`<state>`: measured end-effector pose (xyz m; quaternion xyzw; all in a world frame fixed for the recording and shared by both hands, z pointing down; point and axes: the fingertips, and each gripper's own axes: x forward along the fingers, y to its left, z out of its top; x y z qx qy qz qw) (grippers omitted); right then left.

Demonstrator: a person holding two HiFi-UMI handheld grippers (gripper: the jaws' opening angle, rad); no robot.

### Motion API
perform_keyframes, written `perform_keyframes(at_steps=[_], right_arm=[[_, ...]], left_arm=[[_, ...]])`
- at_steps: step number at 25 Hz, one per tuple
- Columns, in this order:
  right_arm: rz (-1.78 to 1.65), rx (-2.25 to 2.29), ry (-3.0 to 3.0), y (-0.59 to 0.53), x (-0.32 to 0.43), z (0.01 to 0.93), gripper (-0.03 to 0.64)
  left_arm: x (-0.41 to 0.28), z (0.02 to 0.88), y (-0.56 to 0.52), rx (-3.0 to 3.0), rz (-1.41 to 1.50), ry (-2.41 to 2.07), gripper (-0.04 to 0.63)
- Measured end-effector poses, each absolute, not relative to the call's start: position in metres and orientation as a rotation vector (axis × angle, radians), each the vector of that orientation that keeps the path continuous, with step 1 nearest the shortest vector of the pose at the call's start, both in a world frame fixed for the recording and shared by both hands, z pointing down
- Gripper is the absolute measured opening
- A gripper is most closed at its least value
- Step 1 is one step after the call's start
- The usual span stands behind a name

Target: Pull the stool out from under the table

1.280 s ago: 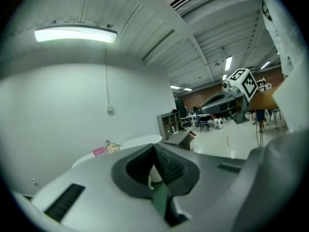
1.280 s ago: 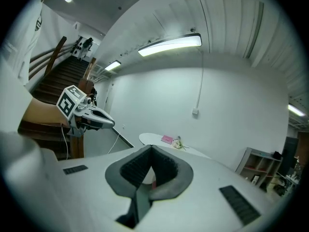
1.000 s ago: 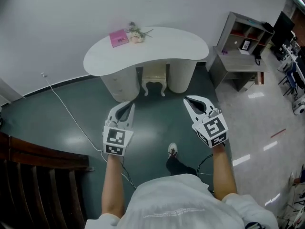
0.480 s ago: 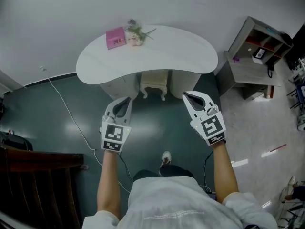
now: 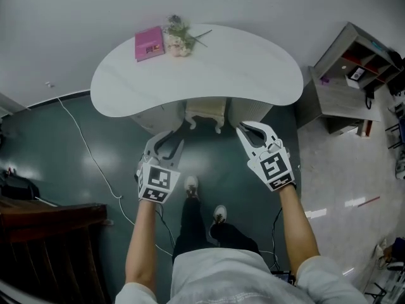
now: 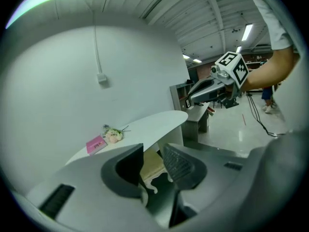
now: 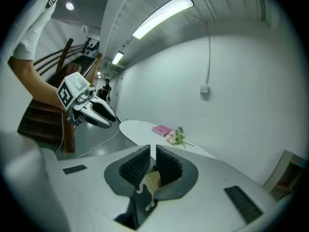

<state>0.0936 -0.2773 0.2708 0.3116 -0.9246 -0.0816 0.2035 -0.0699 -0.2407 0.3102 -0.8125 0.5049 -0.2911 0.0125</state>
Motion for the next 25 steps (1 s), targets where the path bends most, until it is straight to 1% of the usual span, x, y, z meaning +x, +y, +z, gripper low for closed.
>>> perform_keyframes(at_steps=[3, 12, 17, 25], right_arm=[[-0.139, 0.860, -2.575, -0.300, 0.080, 0.313, 0.103], [0.013, 0.915, -2.458, -0.363, 0.062, 0.459, 0.130], [0.071, 0.907, -2.409, -0.389, 0.053, 0.541, 0.164], [0.108, 0.933, -2.388, -0.425, 0.043, 0.649, 0.187]], left_arm=[[-0.080, 0.350, -0.266, -2.564, -0.920, 1.565, 0.135], [-0.114, 0.490, -0.338, -2.672, -1.005, 1.518, 0.153], [-0.129, 0.559, -0.364, -2.691, -1.050, 1.528, 0.158], [-0.139, 0.660, -0.404, -2.729, -1.034, 1.543, 0.167]])
